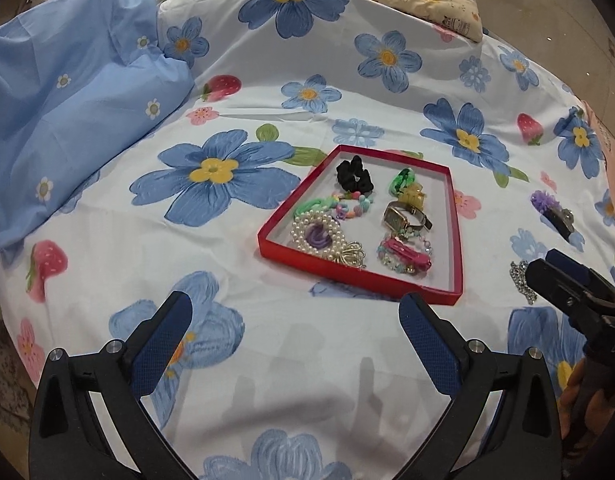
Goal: Organize jewelry
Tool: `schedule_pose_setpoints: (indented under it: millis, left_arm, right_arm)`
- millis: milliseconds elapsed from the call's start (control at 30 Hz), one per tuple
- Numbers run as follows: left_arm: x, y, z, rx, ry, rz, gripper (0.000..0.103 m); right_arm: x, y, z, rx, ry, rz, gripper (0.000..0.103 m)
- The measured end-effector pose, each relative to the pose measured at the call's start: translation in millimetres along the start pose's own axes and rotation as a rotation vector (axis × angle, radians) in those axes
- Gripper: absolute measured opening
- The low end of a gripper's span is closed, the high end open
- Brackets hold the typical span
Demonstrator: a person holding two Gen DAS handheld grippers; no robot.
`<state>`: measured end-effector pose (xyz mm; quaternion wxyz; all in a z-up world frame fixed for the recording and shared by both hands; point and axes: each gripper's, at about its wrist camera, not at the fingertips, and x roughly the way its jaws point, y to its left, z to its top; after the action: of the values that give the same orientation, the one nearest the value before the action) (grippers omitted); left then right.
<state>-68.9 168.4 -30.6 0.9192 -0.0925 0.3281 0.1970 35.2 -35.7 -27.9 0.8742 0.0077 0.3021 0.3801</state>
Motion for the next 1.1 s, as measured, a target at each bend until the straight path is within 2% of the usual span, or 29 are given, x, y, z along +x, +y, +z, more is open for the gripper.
schedule_pose_setpoints:
  millis: [267,600,1100]
  left_arm:
    - [-2.1,-3.6,-3.5,0.017,-0.01,0.015,0.103]
    - [-2.4,-11.3,-3.3,0.056,-0.009,0.039,0.103]
    - [-2.7,-10.2,-2.8,0.053,-0.015,0.042,0.103]
  right_arm:
    - [1.1,0.4,-14.7,-0.006,-0.003,-0.016,0.102]
    - [-1.1,-1.3,-13.8,-0.002,-0.014,-0.017,0.102]
    - [0.2,1.4,-13.2,-0.01,-0.013,-0.017,0.102]
